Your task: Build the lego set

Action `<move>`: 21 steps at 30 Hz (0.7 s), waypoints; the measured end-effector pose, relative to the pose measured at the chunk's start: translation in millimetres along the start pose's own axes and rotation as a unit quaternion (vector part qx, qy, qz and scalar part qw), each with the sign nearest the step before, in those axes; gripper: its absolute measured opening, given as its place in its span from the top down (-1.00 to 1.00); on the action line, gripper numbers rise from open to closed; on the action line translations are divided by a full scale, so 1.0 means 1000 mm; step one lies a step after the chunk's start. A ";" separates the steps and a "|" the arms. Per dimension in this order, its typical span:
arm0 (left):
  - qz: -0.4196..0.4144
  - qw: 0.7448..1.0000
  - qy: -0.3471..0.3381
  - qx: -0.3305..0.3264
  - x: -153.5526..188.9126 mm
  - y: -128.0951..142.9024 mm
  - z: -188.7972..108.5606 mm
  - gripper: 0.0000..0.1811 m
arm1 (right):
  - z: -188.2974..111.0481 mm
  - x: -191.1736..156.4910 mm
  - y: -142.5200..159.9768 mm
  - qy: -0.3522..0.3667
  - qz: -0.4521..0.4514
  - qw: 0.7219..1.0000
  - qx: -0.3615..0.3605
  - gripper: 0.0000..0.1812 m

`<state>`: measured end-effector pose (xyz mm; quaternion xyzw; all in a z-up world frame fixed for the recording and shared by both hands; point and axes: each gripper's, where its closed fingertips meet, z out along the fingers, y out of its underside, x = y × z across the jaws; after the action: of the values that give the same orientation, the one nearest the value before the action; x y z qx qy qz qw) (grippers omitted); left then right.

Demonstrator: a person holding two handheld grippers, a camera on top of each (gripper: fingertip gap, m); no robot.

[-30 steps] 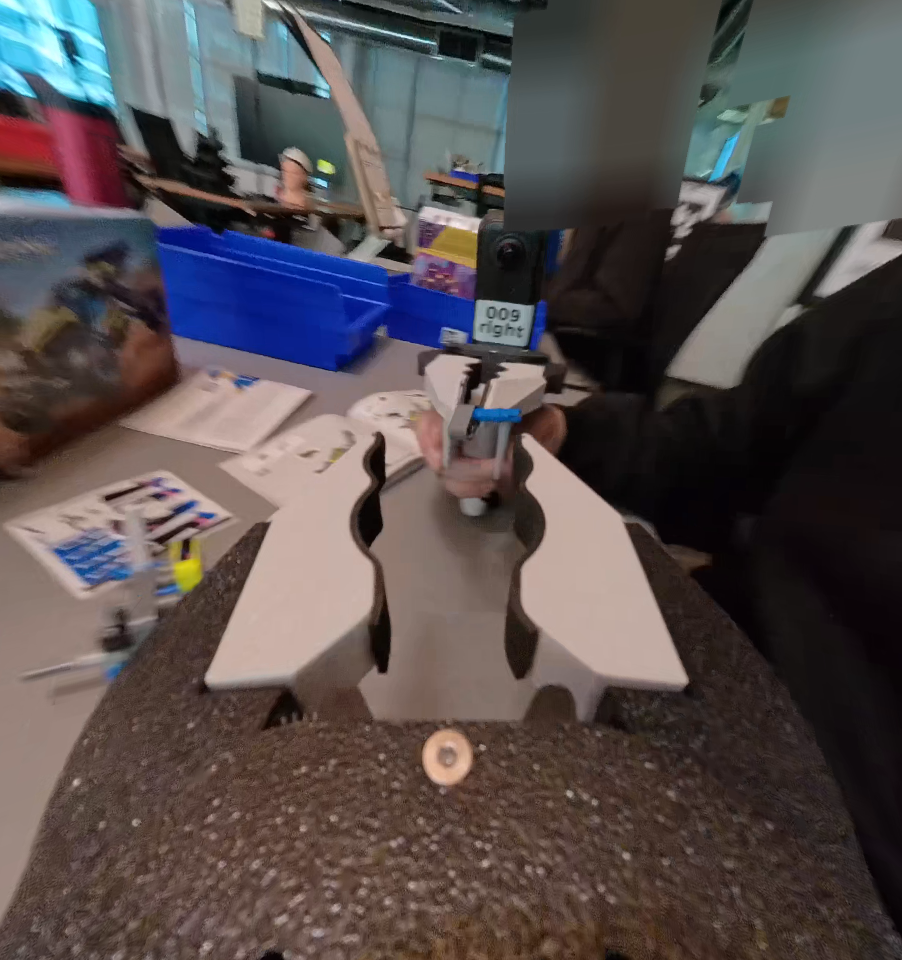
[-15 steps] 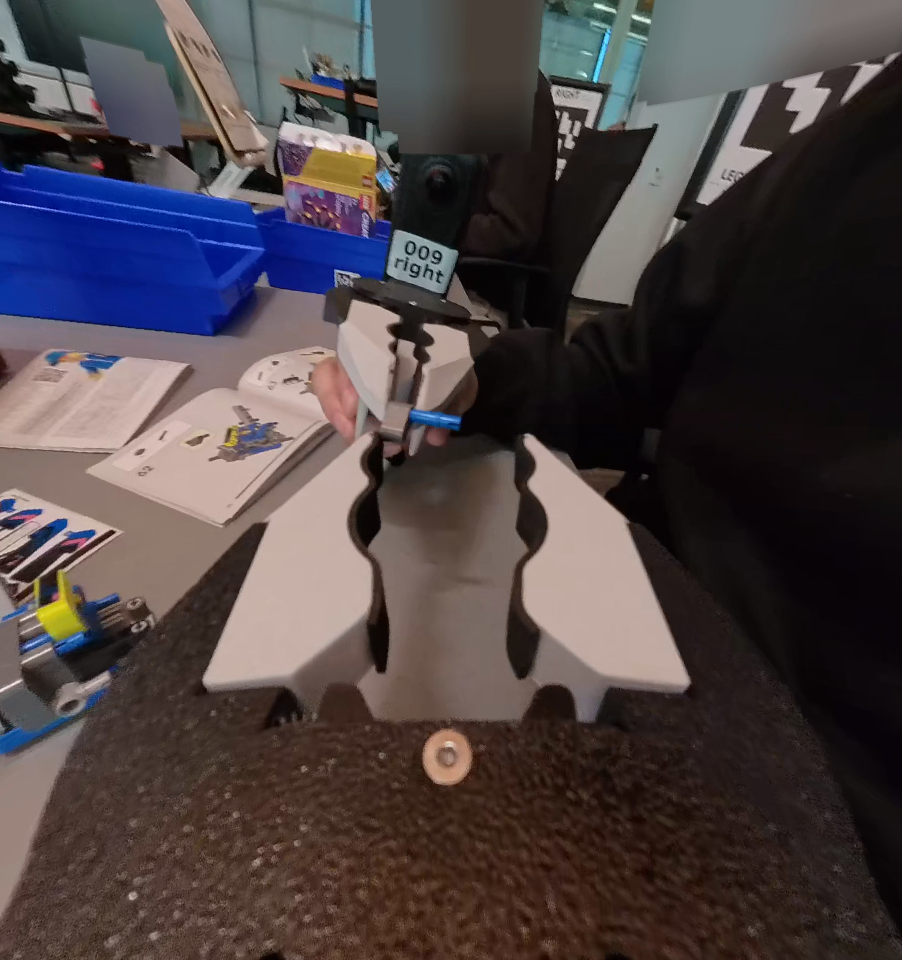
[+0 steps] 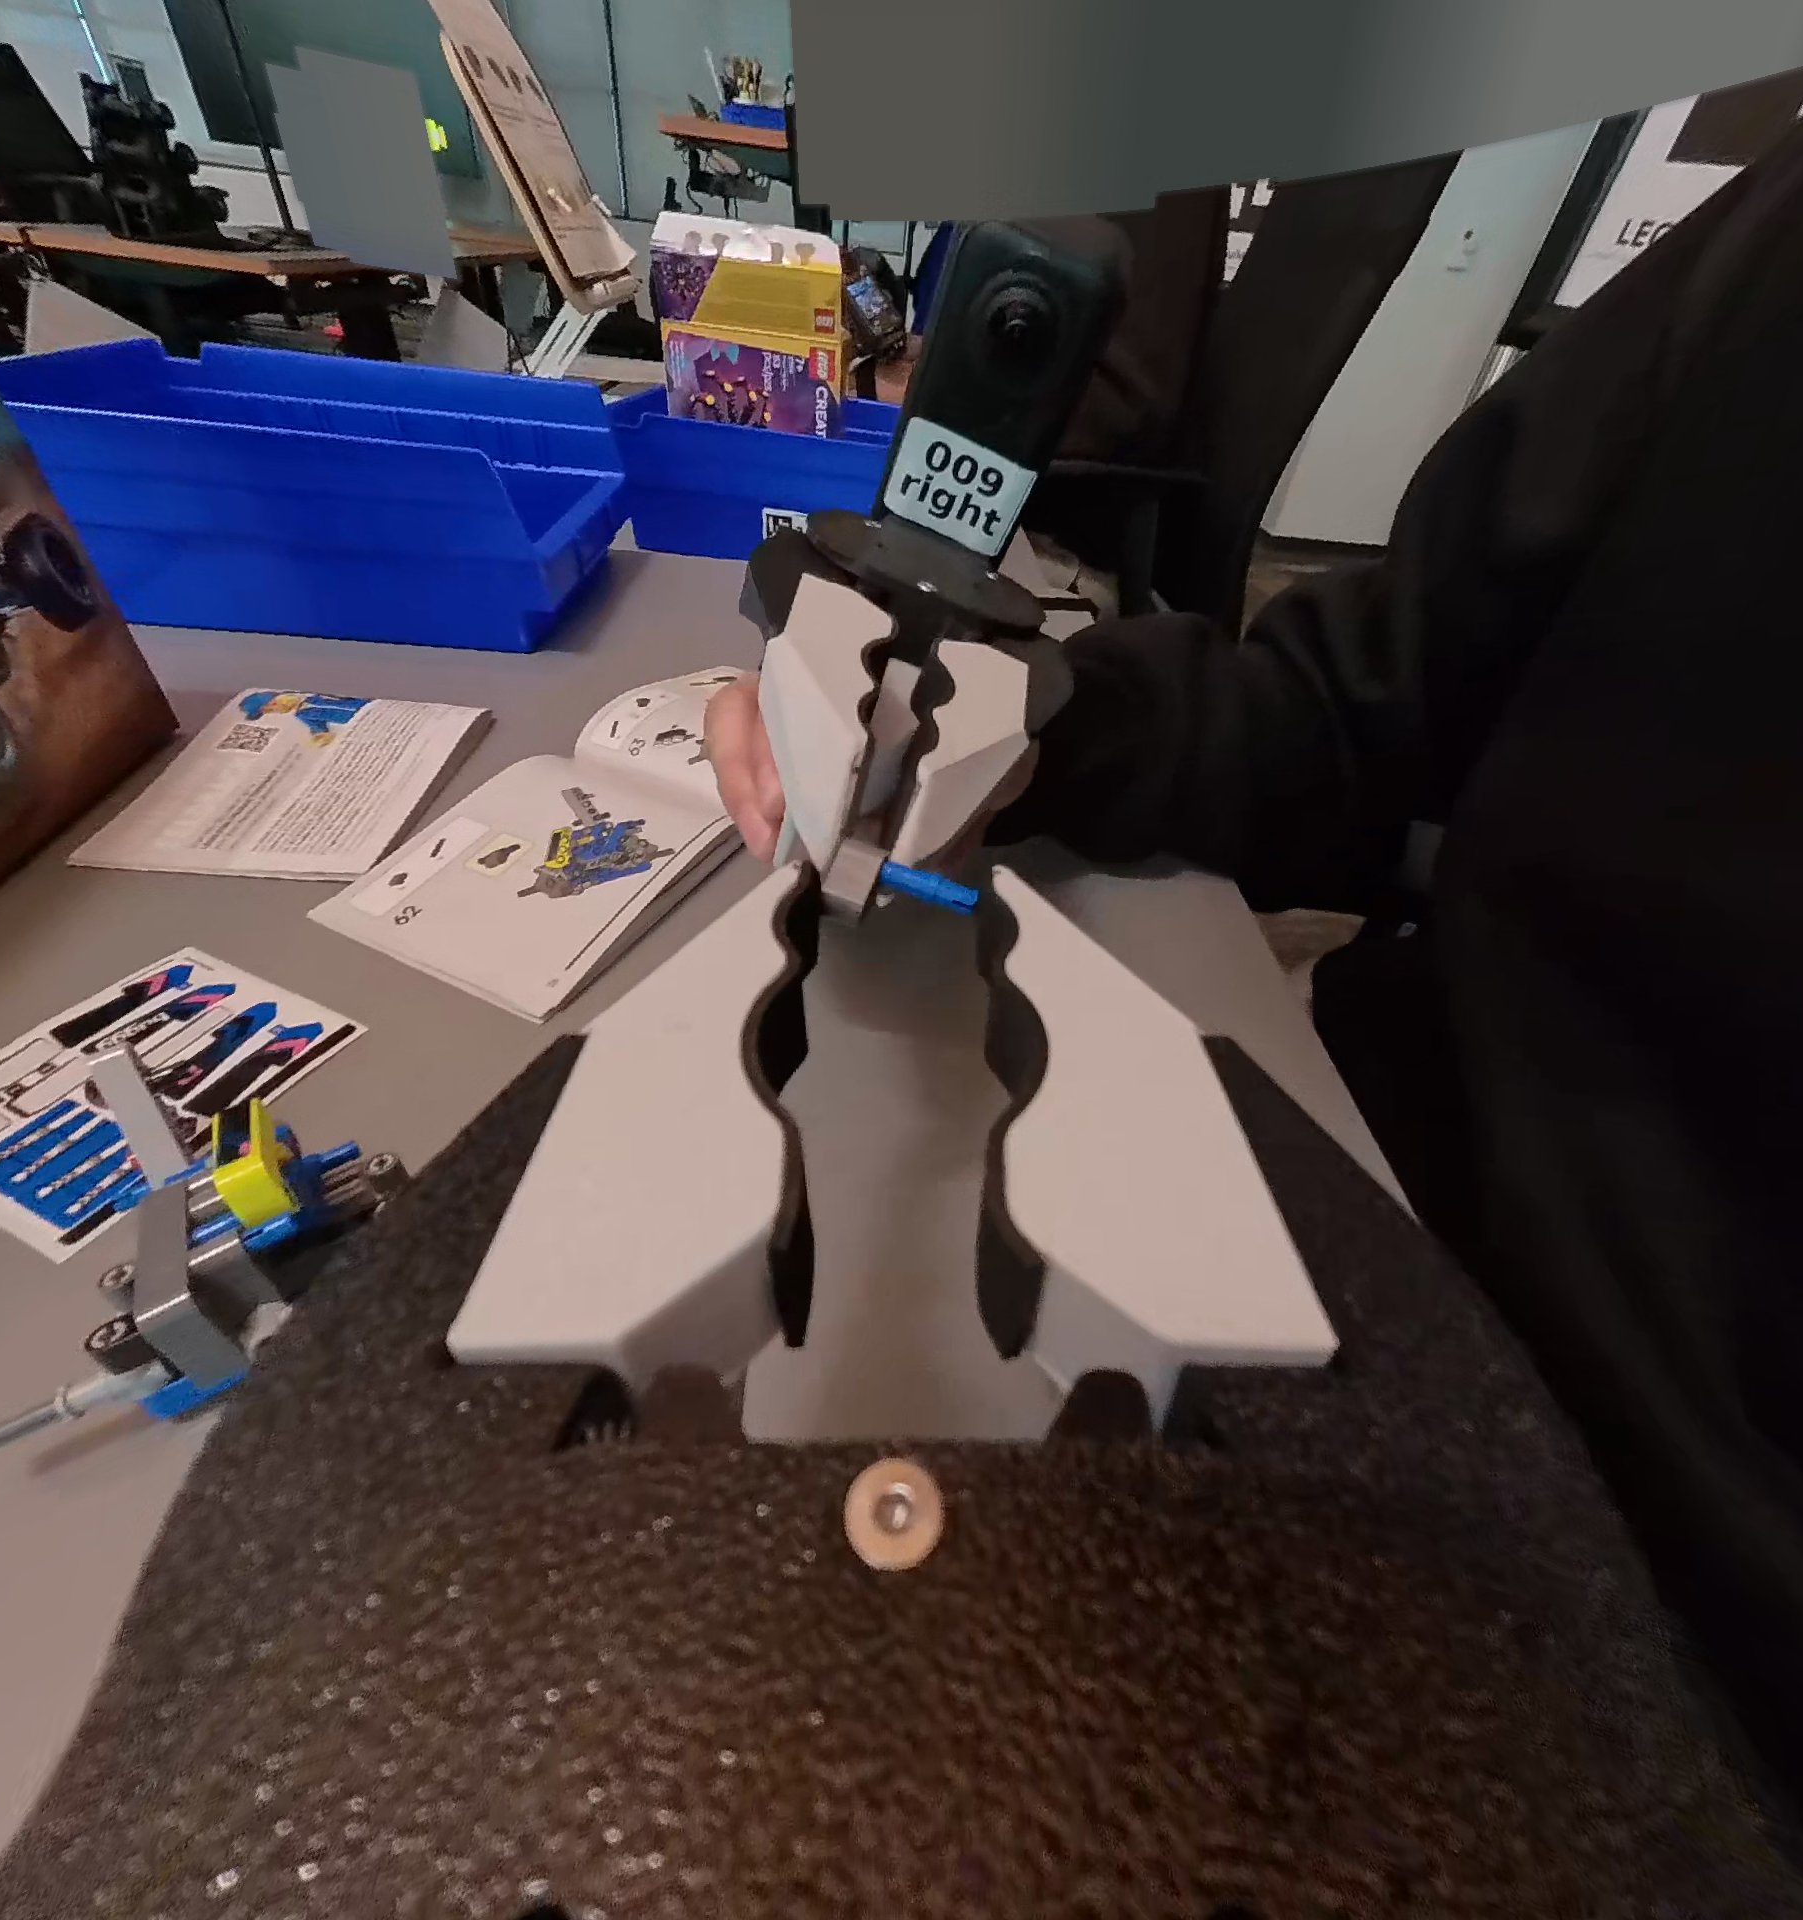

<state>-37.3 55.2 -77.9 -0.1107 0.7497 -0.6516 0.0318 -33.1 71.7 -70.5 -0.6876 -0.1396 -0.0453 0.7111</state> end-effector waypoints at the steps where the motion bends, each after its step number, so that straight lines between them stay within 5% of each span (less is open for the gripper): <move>1: -0.001 1.000 0.002 0.002 0.000 0.000 0.000 0.70 | 0.000 0.000 0.001 0.001 0.001 1.000 -0.001 0.95; 21: 0.148 0.983 -0.075 -0.083 -0.010 0.013 -0.003 0.71 | 0.003 -0.001 0.009 -0.013 0.073 0.997 -0.012 0.92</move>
<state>-30.0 61.5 -91.6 -0.0497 0.8047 -0.5652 0.1748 -31.8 75.4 -78.9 -0.7048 -0.0977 0.0138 0.7025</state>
